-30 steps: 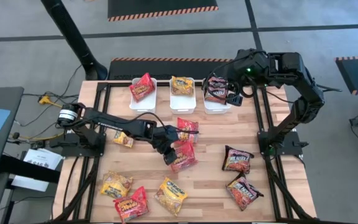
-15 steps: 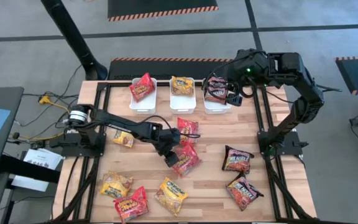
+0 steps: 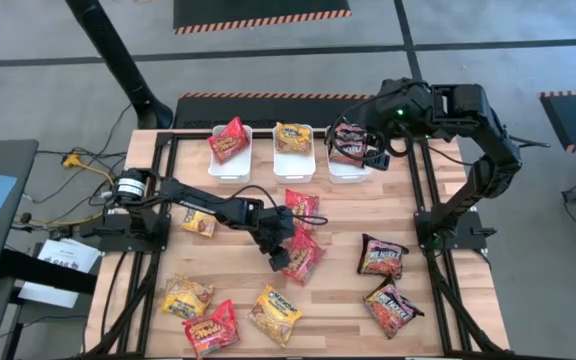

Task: Sort Maruchan noodles
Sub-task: Put the orange noodle pack into the left white bin

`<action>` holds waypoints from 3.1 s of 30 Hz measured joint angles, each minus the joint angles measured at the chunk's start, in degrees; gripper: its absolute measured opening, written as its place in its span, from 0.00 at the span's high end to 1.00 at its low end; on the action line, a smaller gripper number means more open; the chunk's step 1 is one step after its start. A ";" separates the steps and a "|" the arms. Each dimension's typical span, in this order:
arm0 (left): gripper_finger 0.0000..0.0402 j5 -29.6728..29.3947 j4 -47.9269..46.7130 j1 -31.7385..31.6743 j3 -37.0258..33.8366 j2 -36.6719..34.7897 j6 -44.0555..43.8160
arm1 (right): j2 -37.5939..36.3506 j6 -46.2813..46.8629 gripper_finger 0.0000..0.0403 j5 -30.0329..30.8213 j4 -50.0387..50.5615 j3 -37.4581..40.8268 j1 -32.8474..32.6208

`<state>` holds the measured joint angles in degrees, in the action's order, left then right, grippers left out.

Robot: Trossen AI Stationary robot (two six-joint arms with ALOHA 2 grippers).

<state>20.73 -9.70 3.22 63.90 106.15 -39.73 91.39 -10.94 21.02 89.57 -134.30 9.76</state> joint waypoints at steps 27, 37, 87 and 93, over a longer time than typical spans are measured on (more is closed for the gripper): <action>1.00 -0.94 3.06 -0.04 0.00 -0.32 1.99 | 0.00 0.02 0.66 0.00 -0.47 0.00 0.02; 1.00 -1.01 -3.09 -0.51 0.07 -4.84 5.78 | 0.00 0.00 0.66 0.01 -0.49 0.00 0.01; 1.00 -20.15 -40.15 -23.92 0.15 -27.62 47.41 | 2.38 2.56 0.66 5.05 -6.18 0.02 0.52; 1.00 -20.13 -39.74 -26.07 0.15 -30.52 49.85 | 2.38 4.54 0.66 6.58 -5.94 0.02 1.33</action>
<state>0.60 -49.44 -22.84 64.05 75.63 10.12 93.78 -6.40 27.59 83.64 -134.28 11.09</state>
